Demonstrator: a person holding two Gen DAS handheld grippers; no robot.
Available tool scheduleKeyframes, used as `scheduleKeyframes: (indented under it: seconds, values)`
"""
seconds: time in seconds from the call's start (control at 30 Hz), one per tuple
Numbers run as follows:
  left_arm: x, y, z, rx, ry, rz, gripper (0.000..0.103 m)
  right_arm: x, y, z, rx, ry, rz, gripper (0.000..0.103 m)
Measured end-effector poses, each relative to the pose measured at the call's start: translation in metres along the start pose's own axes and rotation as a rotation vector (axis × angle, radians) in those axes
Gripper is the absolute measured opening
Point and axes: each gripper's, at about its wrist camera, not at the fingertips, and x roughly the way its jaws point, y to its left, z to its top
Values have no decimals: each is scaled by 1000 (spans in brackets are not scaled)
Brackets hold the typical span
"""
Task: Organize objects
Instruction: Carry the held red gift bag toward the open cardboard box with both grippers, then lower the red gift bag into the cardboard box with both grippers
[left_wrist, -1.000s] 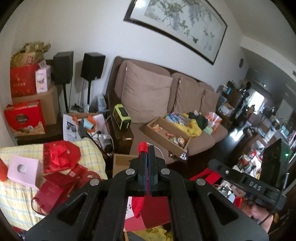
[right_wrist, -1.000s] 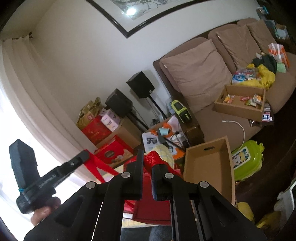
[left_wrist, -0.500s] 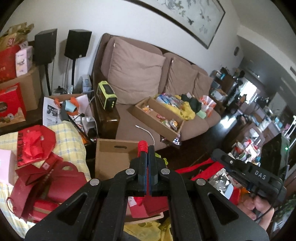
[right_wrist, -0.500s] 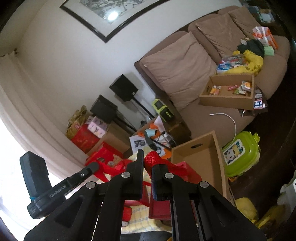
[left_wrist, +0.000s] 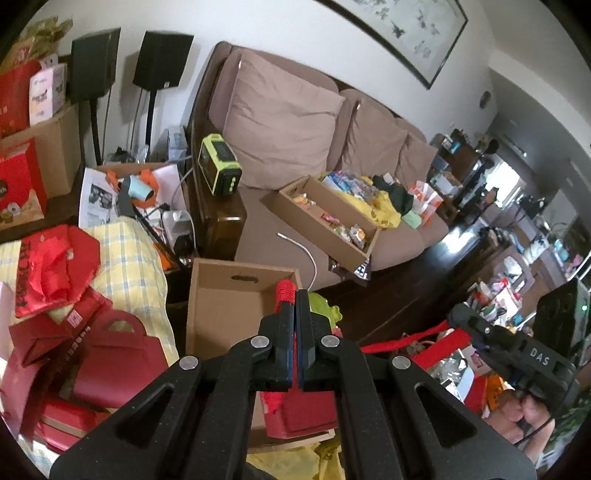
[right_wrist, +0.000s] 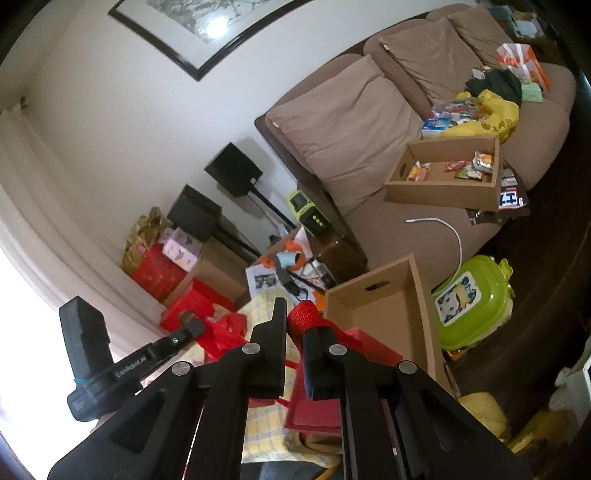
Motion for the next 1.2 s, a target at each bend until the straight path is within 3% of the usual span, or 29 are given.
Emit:
scheduleKeyframes:
  seconds: [0.53, 1.2]
  values:
    - [22, 10, -7, -2, 20, -37, 1, 41, -16, -17, 27, 60, -12, 8]
    - [48, 46, -47, -14, 116, 9, 1, 86, -34, -63, 78, 174, -7, 9]
